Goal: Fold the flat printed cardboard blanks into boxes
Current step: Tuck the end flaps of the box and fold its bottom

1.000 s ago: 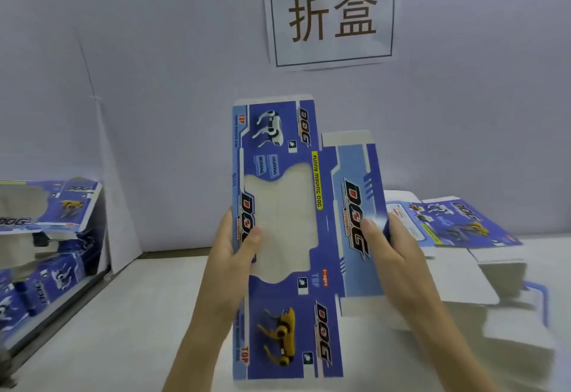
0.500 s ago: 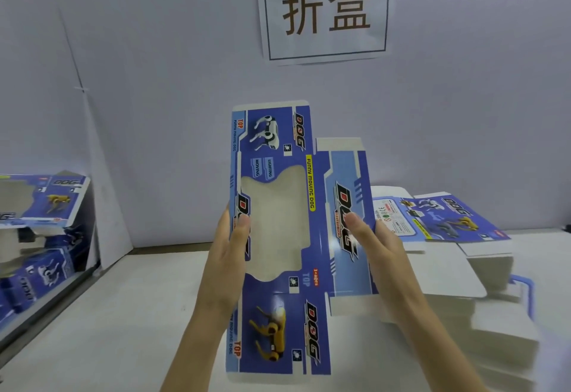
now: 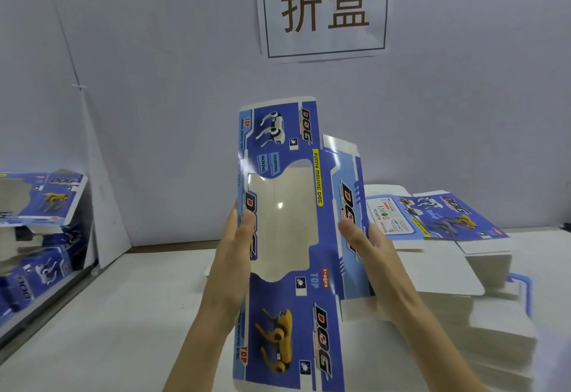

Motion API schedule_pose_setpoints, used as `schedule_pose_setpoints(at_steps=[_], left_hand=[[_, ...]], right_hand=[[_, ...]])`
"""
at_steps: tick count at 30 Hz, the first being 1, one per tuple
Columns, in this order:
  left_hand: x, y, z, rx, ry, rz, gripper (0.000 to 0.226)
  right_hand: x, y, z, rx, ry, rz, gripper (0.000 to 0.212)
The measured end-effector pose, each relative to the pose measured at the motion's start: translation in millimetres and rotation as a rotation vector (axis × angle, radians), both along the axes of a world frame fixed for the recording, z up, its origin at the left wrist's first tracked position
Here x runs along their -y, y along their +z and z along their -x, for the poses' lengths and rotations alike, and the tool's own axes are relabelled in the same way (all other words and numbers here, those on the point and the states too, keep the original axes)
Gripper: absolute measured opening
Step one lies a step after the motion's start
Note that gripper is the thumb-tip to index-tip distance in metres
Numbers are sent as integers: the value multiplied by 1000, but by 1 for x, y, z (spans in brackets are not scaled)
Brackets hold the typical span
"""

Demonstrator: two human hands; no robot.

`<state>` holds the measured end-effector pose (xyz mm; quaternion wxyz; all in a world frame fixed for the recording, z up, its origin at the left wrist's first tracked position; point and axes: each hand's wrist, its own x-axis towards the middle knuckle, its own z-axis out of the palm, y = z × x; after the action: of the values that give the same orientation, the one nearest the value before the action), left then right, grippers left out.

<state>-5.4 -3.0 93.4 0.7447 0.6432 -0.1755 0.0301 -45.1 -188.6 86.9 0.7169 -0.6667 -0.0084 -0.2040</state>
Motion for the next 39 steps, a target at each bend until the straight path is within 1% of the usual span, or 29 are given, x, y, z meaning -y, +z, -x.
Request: schedule_pose_setpoints(at_steps=[1, 2, 4, 5, 6, 7, 8, 9, 10, 11, 12, 13, 14, 15, 16, 18, 19, 20, 22, 24, 25, 28, 31, 32, 36, 37, 39], left_hand=[[3, 0, 1, 24, 16, -28, 55], [7, -1, 2, 52, 30, -67, 52], [18, -5, 4, 95, 57, -141, 56], [25, -8, 5, 104, 59, -163, 57], [32, -10, 6, 93, 40, -184, 57], [36, -11, 6, 68, 4, -191, 58], [38, -13, 5, 48, -27, -186, 67], [33, -12, 4, 56, -40, -166, 68], [23, -8, 3, 75, -15, -141, 64], [12, -4, 1, 72, 13, -117, 65], [-1, -1, 0, 48, -12, -109, 70], [-13, 1, -1, 20, -104, -111, 80], [-24, 4, 2, -18, -209, -114, 92], [-28, 7, 4, -50, -293, -128, 102], [-29, 8, 6, -65, -323, -135, 107], [-25, 8, 5, -78, -231, -122, 112], [-21, 8, 4, -84, -168, -91, 109], [-19, 7, 3, -94, -121, -52, 101], [-15, 6, 2, -119, -61, 29, 72], [-14, 4, 0, -132, 20, 61, 54], [-15, 3, -3, -131, 60, 60, 49], [-20, 5, -4, -125, 79, 43, 47], [-30, 7, -4, -165, 9, 82, 51], [-32, 7, -5, -164, 14, 80, 52], [-31, 8, -6, -102, 88, 44, 53], [-31, 8, -6, -93, 80, 36, 52], [-29, 9, -5, -83, 54, 41, 52]], right_hand=[[-1, 0, 1, -10, 42, 0, 63], [-5, 1, 3, -21, 109, 10, 70], [-15, 2, 5, -67, 263, 17, 98], [-21, 2, 6, -82, 314, 40, 102], [-27, 1, 7, -61, 338, 83, 91], [-30, 2, 8, -24, 338, 130, 75], [-30, 3, 8, 13, 325, 158, 67], [-27, 4, 8, 31, 307, 163, 65], [-21, 5, 8, 30, 310, 125, 64], [-14, 4, 9, 33, 324, 44, 60], [-7, 3, 10, 39, 349, -57, 56], [-1, 3, 11, 31, 364, -146, 53], [3, 2, 12, 8, 374, -193, 52], [6, -1, 12, -28, 368, -200, 49], [7, -2, 13, -67, 350, -187, 44], [7, 1, 14, -93, 265, -158, 30], [9, 4, 14, -87, 233, -148, 26], [11, 7, 14, -72, 225, -113, 30], [15, 12, 14, -60, 223, -17, 43], [16, 11, 13, -86, 188, -16, 57], [16, 9, 12, -95, 179, -43, 60], [8, 6, 10, -87, 199, -73, 51], [2, 7, 10, -62, 204, -133, 31], [1, 8, 10, -57, 200, -155, 28], [3, 6, 7, -54, 180, -180, 31], [4, 7, 8, -44, 198, -176, 29], [6, 10, 11, -6, 229, -173, 18]])
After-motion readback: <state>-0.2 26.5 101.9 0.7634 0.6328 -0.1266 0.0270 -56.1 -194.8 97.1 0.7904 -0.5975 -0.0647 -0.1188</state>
